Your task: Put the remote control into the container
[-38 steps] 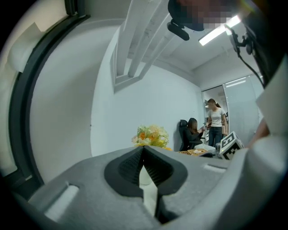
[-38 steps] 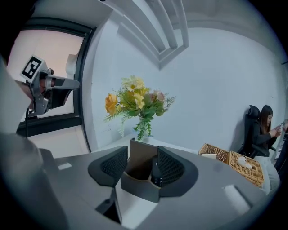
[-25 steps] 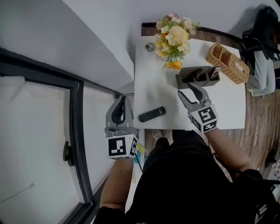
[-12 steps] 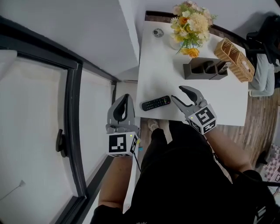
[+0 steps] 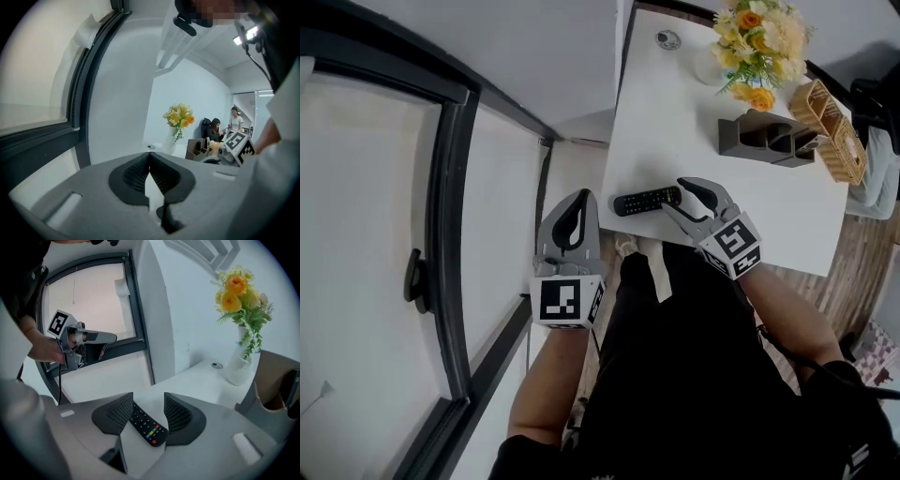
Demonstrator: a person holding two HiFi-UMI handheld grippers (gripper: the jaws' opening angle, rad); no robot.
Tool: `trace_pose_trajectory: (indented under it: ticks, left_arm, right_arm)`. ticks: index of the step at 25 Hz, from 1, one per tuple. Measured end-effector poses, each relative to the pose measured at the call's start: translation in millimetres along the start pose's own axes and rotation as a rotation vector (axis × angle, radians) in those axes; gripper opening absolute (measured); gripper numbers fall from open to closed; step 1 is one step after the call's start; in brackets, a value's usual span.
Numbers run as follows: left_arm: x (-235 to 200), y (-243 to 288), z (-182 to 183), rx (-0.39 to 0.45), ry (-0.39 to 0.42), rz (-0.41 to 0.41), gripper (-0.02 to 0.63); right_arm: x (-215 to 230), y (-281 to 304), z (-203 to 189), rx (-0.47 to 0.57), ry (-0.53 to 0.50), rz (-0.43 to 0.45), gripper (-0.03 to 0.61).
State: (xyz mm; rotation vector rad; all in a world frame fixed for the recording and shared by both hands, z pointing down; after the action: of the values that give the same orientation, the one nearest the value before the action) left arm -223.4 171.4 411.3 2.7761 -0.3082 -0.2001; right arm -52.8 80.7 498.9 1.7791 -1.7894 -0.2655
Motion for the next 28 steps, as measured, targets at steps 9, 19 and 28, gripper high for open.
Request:
trace_pose_trajectory:
  ticks: [9, 19, 28]
  left_arm:
    - [-3.1, -5.4, -21.7, -0.029, -0.034, 0.084, 0.000]
    - [-26.7, -17.7, -43.2, -0.048, -0.094, 0.199, 0.000]
    - [-41.5, -21.3, -56.2, -0.046, -0.168, 0.264, 0.000]
  right_arm:
    - [-6.5, 38.2, -13.8, -0.101, -0.094, 0.151, 0.218]
    - [-22.2, 79.7, -22.8, -0.196, -0.200, 0.319, 0.245]
    - [-31.8, 101.1, -33.6, -0.317, -0.387, 0.416, 0.258]
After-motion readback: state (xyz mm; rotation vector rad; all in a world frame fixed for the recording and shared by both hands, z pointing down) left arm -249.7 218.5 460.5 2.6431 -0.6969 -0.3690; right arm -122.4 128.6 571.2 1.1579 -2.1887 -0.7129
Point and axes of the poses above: the fingertips, and each gripper's own axes: y forward along the fingers, x to its right, z out of its top, the point moved 5 cm from there along -y, backward along the fingers, and after that the axes turned 11 degrees about z, right-handed, at the moved point
